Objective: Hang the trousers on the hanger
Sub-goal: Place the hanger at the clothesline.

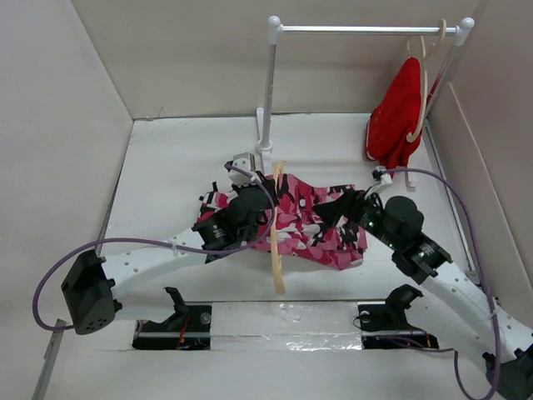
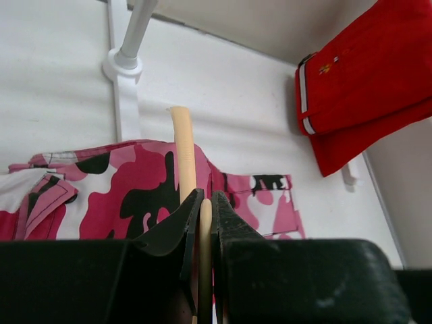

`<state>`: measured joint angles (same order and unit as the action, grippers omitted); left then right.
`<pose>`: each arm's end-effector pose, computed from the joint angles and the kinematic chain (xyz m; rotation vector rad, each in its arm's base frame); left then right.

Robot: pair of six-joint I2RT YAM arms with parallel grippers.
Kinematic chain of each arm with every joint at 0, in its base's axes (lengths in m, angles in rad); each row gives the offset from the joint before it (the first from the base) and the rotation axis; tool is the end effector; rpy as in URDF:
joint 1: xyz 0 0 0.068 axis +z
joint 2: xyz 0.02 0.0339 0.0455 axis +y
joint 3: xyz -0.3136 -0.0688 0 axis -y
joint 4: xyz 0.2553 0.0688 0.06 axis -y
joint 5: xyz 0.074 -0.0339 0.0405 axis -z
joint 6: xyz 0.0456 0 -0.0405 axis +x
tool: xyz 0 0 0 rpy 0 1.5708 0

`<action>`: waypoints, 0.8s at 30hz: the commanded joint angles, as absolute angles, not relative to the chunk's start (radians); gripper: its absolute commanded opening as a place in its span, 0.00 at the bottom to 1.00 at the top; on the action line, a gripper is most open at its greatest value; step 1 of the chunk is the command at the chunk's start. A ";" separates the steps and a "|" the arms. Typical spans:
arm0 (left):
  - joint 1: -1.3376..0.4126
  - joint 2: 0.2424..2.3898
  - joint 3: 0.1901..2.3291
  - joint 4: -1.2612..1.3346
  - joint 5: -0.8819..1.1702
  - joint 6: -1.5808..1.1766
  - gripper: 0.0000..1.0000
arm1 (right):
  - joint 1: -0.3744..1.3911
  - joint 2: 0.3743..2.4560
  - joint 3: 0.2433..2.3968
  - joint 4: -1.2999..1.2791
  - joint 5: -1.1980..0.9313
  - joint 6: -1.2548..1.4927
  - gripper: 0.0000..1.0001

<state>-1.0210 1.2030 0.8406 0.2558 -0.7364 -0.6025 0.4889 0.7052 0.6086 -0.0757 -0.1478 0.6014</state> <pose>0.1695 -0.2180 0.3603 -0.2094 1.6734 -0.6158 0.1367 0.0803 0.3314 -0.0109 1.8338 0.9140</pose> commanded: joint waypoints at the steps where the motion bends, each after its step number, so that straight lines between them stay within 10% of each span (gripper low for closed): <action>1: -1.029 1.152 0.942 0.334 -0.736 -0.603 0.00 | 0.662 0.713 0.646 -0.077 0.067 0.687 0.92; 14: -1.083 1.241 1.206 0.219 -0.722 -0.497 0.00 | 1.110 1.028 0.716 0.182 0.278 0.851 0.80; 24: -1.135 1.308 1.354 0.183 -0.733 -0.423 0.00 | 1.111 1.028 0.747 0.270 0.255 0.844 0.14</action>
